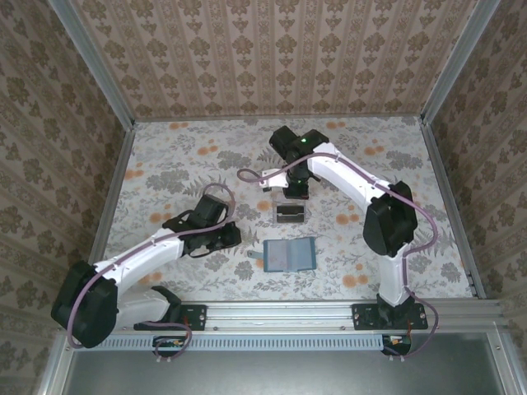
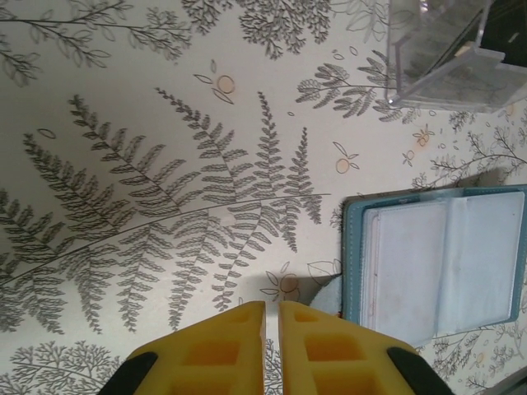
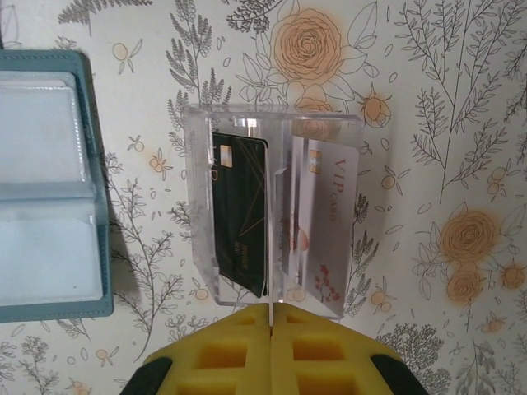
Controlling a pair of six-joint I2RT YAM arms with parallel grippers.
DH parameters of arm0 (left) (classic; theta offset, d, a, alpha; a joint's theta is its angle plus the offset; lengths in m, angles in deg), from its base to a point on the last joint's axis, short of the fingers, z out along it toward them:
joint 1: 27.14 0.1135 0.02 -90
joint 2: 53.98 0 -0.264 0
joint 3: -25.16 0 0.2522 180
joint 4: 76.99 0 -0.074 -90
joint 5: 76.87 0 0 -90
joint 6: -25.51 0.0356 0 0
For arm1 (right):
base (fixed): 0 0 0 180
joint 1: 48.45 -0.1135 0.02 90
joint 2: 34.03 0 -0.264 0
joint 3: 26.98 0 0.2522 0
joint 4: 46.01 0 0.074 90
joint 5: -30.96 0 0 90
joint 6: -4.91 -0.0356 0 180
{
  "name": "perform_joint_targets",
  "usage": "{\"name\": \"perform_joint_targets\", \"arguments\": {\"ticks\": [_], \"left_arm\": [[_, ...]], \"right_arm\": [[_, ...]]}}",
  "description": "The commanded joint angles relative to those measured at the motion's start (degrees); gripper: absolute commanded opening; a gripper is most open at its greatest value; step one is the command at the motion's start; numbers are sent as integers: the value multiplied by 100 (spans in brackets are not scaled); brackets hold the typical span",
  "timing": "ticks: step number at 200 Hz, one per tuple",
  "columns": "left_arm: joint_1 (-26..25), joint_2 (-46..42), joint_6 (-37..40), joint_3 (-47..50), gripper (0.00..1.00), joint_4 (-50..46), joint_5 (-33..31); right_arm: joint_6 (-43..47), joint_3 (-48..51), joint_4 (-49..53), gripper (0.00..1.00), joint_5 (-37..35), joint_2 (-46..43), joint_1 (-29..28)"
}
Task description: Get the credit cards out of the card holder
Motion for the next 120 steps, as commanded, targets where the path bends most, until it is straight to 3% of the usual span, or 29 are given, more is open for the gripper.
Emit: {"name": "perform_joint_targets", "arguments": {"ticks": [1, 120], "left_arm": [[108, -54, 167, 77, 13, -175, 20], [504, -268, 286, 173, 13, -447, 100]], "right_arm": [[275, -407, 478, 0, -56, 251, 74], [446, -1211, 922, 2, 284, 1222, 181]]}}
